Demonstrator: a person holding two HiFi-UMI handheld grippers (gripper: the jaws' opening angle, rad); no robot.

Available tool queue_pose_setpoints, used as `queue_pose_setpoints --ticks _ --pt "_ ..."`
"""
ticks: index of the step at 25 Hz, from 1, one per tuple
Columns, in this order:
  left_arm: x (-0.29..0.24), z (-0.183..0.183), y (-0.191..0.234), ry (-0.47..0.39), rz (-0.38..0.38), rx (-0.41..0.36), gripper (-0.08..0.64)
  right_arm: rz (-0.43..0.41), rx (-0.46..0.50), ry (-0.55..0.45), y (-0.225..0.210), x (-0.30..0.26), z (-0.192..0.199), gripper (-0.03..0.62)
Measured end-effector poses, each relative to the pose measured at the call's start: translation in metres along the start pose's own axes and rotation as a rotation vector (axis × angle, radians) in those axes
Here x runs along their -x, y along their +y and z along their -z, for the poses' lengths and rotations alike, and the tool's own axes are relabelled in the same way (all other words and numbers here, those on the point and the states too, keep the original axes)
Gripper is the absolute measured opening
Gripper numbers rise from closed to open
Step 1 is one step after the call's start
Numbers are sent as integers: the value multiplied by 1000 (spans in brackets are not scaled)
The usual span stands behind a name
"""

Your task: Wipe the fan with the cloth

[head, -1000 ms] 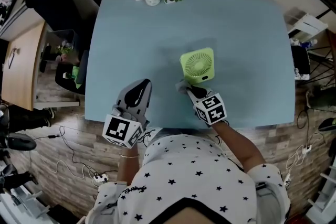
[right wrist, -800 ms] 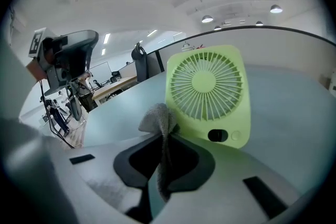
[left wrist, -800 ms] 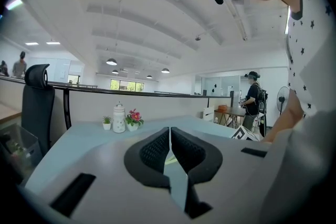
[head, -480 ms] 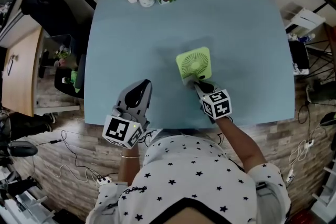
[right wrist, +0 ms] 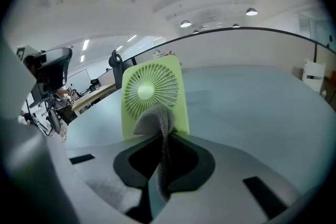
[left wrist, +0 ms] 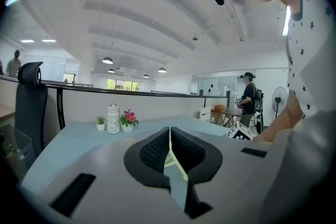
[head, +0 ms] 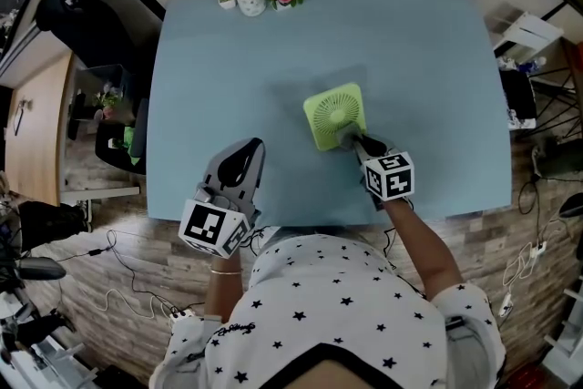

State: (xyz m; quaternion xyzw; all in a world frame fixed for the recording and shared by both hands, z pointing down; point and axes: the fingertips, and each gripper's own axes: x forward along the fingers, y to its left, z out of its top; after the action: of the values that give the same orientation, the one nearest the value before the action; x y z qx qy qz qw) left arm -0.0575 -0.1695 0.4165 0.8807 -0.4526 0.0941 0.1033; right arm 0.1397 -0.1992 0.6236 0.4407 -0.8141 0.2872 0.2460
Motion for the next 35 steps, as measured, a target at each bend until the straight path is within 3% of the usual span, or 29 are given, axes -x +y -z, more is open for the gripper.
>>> queue_pose_setpoints --ticks 11,24,29,35 --pt "1 -2 1 1 -1 -9 34 93 -63 -9 -41 9 1 28" --pt "-4 -2 -1 -6 19 -9 34 115 -94 -37 -48 17 -1 29" --pt "-14 -8 -9 -23 53 -15 34 119 -134 -107 -53 40 -15 31" --pt "-24 -14 -18 -45 88 -18 34 118 -122 -274 -40 79 -65 31"
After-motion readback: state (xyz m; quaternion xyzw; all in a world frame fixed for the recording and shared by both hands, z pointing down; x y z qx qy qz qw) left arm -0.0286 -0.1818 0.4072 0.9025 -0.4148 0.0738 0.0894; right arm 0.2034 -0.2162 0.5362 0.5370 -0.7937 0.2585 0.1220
